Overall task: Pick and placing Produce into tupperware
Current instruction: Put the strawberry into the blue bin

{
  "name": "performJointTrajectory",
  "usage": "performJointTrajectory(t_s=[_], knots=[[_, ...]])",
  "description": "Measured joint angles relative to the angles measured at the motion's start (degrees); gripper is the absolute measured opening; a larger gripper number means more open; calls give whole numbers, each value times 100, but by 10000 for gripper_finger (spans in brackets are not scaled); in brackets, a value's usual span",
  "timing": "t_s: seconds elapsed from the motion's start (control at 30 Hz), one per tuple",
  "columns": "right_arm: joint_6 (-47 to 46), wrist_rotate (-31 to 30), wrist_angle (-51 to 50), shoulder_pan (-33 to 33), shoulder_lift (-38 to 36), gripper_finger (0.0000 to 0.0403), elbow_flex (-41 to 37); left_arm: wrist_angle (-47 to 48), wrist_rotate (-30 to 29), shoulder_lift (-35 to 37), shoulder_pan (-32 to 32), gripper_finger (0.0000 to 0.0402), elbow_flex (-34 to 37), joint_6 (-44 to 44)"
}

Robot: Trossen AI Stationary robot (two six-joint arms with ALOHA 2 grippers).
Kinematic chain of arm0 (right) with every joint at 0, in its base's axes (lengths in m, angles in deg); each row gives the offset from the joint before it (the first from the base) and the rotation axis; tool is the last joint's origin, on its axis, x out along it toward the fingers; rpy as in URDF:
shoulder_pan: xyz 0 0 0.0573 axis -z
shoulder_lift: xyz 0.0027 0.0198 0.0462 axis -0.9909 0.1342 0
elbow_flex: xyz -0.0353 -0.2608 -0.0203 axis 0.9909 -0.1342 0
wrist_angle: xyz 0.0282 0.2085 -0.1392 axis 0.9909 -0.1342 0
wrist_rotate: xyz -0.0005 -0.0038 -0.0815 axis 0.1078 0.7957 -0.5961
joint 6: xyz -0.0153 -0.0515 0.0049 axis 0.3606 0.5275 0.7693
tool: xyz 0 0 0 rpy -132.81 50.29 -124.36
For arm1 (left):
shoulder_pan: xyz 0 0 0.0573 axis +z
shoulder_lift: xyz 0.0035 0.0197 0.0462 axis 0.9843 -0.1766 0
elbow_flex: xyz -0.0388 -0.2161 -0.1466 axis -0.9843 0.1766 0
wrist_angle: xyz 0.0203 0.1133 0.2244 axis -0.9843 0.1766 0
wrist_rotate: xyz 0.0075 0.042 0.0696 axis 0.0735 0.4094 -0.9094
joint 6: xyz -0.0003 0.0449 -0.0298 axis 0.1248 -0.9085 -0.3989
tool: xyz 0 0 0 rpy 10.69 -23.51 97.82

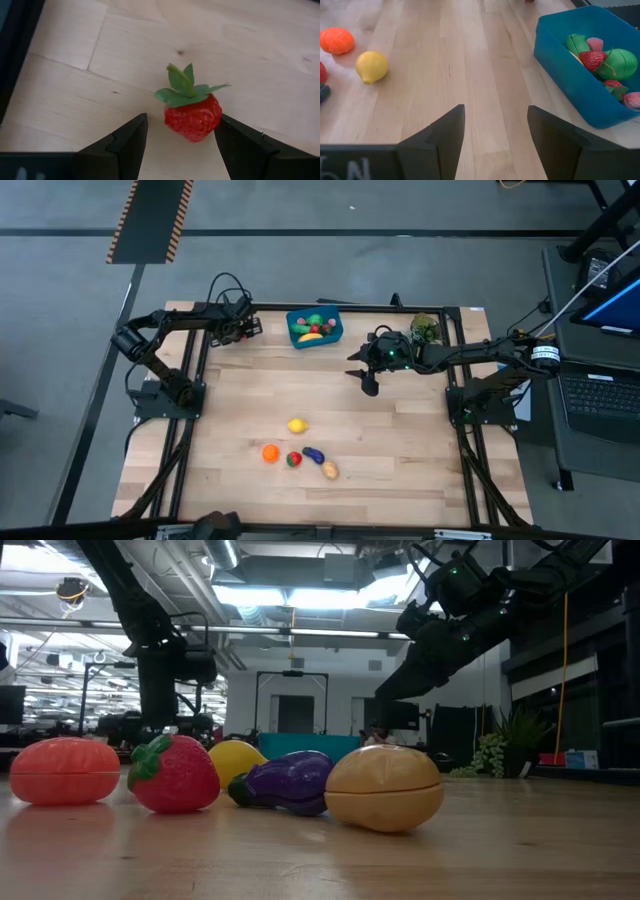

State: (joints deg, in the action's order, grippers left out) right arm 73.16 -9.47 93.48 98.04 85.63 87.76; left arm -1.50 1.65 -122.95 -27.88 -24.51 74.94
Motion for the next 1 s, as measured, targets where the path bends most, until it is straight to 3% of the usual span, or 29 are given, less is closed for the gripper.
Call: performJointTrajectory(t_s=[0.27,0.73,1.0], knots=[[-7,9,0,-1,0,218,0,-439,-365,-29,-101,220,12,320],[5,17,-275,-117,0,218,0,-238,-418,-26,-111,219,13,144],[11,18,-275,-145,0,218,0,-117,-485,-87,-111,176,13,84]])
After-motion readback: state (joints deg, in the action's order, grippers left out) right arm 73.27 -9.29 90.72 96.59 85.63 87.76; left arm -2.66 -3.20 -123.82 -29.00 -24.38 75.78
